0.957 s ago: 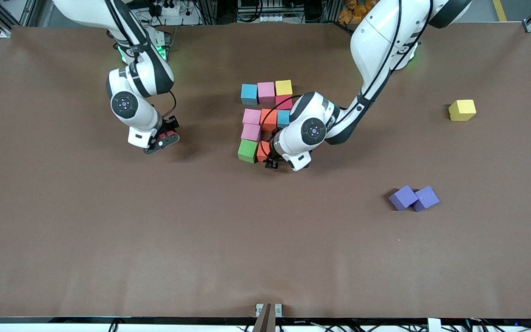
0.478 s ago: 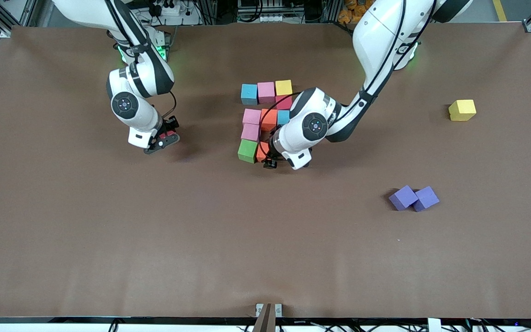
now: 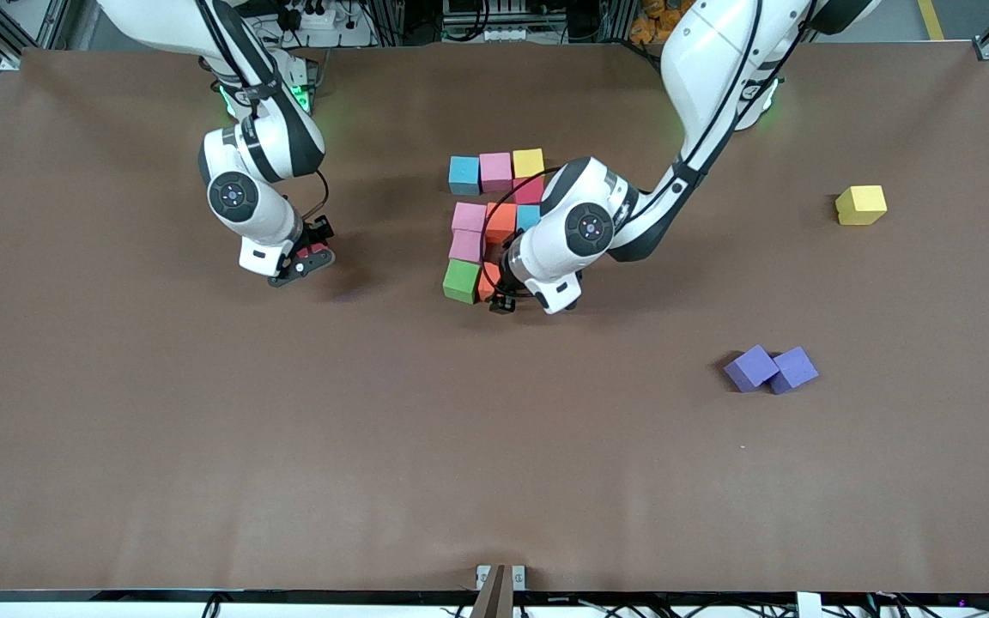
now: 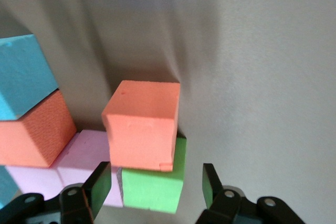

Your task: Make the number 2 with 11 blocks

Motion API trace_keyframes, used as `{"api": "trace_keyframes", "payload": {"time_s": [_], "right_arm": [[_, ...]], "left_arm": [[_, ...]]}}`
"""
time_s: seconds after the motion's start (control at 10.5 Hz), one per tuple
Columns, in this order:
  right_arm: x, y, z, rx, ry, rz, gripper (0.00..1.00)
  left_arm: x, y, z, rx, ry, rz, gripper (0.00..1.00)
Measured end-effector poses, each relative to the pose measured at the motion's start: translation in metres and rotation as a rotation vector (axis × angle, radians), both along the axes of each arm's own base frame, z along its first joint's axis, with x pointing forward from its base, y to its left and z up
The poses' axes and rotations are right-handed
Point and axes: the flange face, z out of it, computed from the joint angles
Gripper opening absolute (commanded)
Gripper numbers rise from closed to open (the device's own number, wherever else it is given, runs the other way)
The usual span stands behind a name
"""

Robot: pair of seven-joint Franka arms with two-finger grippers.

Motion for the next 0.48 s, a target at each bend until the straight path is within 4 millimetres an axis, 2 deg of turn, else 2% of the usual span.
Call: {"api": "trace_keyframes", "payload": {"time_s": [0.19, 0.48], "right_arm": [[0.0, 0.0, 0.0, 0.0, 0.0, 0.0, 0.7], [0.0, 0.0, 0.0, 0.0, 0.0, -0.001, 0.7]], "left_arm": [[0.02, 0.019, 0.035, -0.006, -0.047, 0.01, 0.78], [0.051, 0.061, 0.081, -0.033, -0.11, -0.029, 0.78]]}}
